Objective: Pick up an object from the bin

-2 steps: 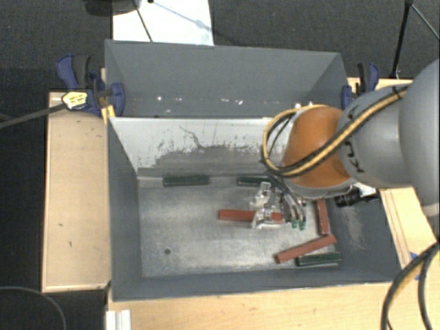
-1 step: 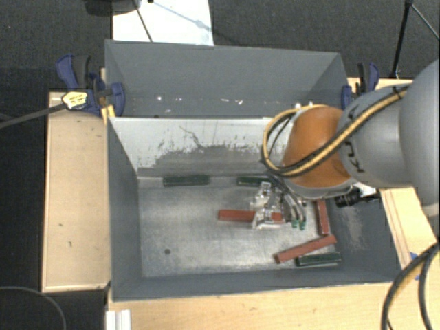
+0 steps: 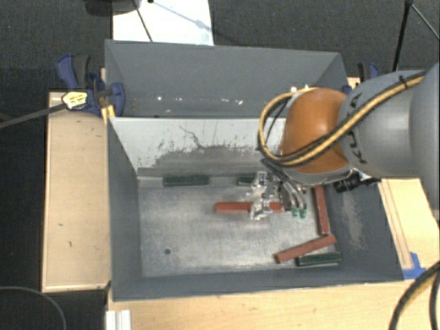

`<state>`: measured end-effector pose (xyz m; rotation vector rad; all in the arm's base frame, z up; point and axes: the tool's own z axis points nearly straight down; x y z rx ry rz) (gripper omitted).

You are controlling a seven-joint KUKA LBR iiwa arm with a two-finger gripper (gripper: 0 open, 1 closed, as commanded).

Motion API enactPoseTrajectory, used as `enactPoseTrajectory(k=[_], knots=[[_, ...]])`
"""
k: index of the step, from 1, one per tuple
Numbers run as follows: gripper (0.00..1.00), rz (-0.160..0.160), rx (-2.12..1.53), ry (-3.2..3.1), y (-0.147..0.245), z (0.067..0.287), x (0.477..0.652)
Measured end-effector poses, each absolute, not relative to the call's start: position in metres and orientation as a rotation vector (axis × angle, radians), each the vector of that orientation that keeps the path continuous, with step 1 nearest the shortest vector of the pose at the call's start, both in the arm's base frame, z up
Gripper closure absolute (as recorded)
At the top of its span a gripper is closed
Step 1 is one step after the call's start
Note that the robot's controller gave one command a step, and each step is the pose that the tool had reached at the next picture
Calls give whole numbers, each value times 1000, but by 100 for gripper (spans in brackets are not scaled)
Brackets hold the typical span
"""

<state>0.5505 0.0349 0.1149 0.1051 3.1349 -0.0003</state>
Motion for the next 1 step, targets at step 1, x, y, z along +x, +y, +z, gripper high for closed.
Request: enactPoseTrajectory(k=[1], knots=[[100, 0, 123, 3137, -1, 214, 529]])
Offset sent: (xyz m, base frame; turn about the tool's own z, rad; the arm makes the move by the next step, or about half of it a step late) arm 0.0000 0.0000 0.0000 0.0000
